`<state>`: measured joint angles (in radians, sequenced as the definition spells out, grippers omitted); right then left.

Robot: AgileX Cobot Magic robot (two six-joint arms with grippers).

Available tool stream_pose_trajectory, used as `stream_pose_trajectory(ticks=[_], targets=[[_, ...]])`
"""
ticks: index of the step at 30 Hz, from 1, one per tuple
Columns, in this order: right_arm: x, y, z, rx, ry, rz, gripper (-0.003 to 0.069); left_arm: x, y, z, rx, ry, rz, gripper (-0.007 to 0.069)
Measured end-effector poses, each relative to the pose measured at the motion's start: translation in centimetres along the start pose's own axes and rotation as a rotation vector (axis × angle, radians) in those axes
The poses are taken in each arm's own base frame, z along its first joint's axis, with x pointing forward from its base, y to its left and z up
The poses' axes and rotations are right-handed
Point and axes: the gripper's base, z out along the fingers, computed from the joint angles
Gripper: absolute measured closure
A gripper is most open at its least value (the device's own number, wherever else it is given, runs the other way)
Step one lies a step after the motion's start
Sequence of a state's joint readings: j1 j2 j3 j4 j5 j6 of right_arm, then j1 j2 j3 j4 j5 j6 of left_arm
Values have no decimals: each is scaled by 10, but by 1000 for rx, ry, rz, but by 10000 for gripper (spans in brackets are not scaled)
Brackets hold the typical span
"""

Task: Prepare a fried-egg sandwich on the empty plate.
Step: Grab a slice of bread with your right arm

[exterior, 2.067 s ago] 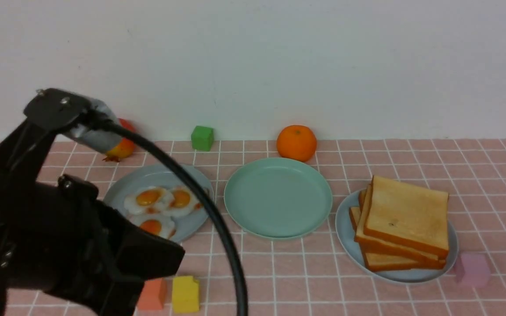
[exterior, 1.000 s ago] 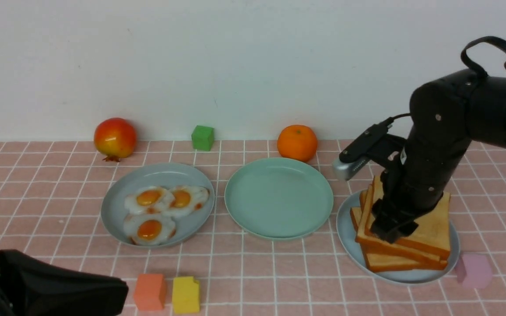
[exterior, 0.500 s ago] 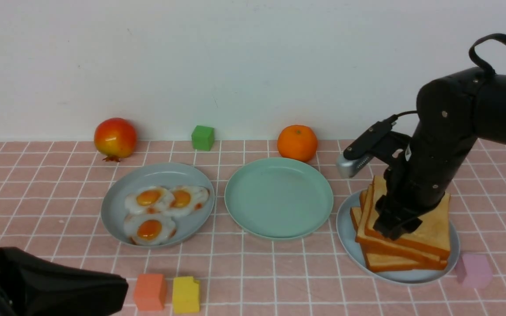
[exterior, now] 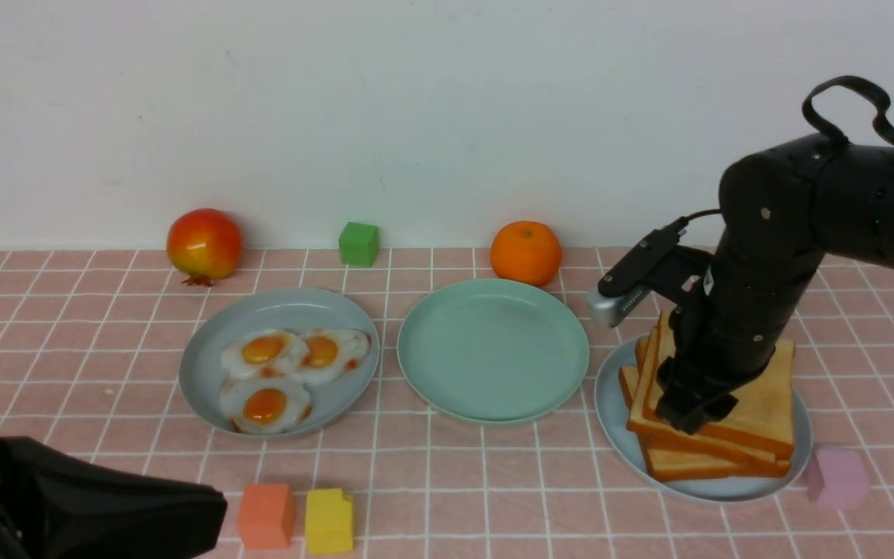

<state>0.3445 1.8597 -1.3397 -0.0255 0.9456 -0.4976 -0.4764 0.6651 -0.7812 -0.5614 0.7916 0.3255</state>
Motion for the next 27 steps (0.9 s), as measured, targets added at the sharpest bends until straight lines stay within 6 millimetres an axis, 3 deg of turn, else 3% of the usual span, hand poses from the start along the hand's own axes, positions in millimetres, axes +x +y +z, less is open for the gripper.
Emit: stream_pose_trajectory(ticks=[9,16,19,23,27], targets=[[-1,9,-23,12,-32,-20,172,0,0,0,0,-1,0,612],[0,10,-9,7,5,-35,155,0,0,0,0,-2,1,612],[0,7,3,26,39,-62,165,0,0,0,0,-2,1,612],[0,7,3,33,40,-69,198,0,0,0,0,-2,1,612],[0,7,3,35,40,-70,288,0,0,0,0,-2,1,612]])
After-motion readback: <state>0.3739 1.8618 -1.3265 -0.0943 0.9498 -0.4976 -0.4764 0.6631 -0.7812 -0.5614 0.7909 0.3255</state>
